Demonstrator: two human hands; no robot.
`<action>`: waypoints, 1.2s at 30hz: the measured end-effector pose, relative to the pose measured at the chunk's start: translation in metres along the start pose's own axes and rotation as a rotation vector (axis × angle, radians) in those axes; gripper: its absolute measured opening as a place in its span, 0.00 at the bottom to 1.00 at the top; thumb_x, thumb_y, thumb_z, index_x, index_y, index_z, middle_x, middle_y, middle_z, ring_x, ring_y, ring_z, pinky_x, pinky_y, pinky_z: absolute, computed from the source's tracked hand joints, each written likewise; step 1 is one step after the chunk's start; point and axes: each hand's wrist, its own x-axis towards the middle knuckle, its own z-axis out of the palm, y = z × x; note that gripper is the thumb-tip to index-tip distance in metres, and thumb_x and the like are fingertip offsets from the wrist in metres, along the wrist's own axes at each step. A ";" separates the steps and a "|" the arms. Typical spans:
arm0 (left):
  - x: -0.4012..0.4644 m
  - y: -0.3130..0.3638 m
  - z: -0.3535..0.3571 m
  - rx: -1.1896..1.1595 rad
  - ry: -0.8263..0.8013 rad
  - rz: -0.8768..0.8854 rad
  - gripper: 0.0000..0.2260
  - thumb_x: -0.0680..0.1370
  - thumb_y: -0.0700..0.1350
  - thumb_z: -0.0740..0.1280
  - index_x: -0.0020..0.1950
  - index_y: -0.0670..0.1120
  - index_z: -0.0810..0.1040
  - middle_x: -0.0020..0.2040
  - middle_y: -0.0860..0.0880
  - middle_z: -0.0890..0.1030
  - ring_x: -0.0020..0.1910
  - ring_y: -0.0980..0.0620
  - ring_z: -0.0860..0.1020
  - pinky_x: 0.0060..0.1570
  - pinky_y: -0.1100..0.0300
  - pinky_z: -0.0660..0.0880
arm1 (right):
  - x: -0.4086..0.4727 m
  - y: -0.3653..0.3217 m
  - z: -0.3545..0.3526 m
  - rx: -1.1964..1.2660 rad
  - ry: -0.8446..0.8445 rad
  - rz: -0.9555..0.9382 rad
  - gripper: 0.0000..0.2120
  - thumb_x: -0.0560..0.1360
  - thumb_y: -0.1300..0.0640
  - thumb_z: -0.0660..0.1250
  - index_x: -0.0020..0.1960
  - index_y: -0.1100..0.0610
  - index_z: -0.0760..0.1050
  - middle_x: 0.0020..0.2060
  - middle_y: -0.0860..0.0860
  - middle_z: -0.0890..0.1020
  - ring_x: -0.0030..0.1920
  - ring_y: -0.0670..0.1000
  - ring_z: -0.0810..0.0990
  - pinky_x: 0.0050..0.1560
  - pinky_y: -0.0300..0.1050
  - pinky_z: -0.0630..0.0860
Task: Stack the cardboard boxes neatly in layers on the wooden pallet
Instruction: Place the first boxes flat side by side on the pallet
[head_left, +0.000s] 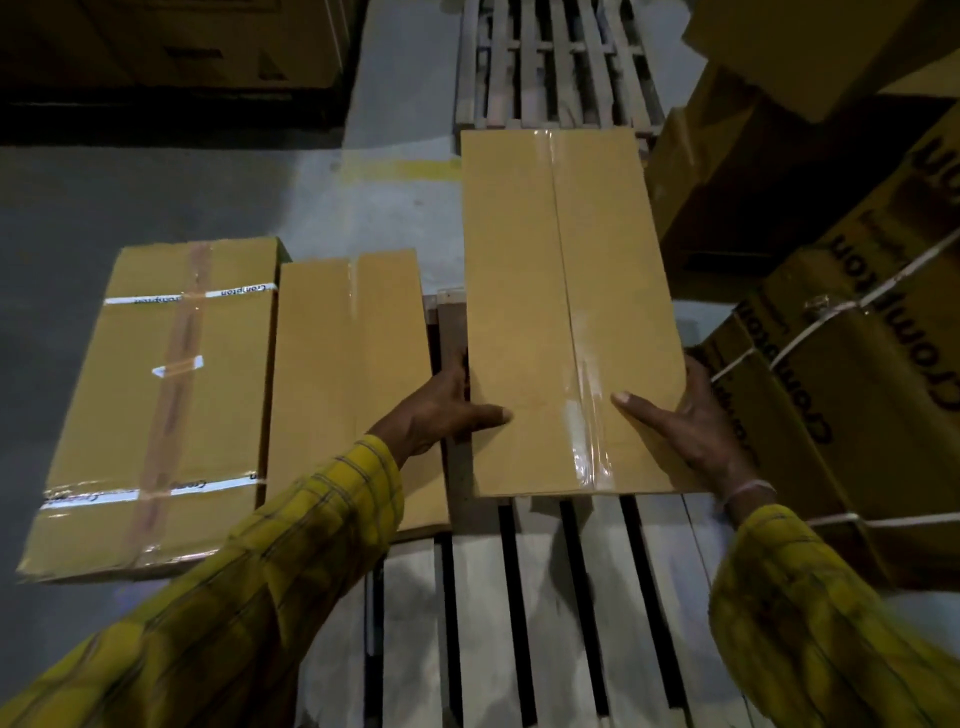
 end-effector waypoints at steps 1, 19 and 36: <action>0.006 -0.014 -0.001 0.035 -0.008 -0.015 0.42 0.74 0.42 0.79 0.81 0.48 0.59 0.68 0.54 0.77 0.69 0.51 0.76 0.70 0.51 0.74 | 0.003 0.009 0.007 -0.025 0.001 0.007 0.46 0.68 0.44 0.82 0.78 0.44 0.60 0.65 0.46 0.73 0.65 0.51 0.74 0.61 0.52 0.73; 0.008 -0.185 0.008 0.944 0.327 0.243 0.39 0.71 0.58 0.79 0.76 0.44 0.70 0.70 0.40 0.72 0.71 0.38 0.68 0.69 0.48 0.69 | 0.043 0.148 0.103 -0.072 -0.184 0.068 0.49 0.69 0.40 0.79 0.81 0.41 0.54 0.69 0.43 0.71 0.67 0.50 0.72 0.69 0.51 0.70; -0.024 -0.212 -0.015 1.089 -0.044 0.288 0.63 0.64 0.80 0.69 0.85 0.52 0.41 0.83 0.46 0.31 0.80 0.43 0.29 0.79 0.36 0.38 | 0.046 0.147 0.121 -0.184 -0.202 0.131 0.55 0.69 0.33 0.76 0.83 0.38 0.44 0.80 0.48 0.62 0.78 0.55 0.64 0.77 0.60 0.64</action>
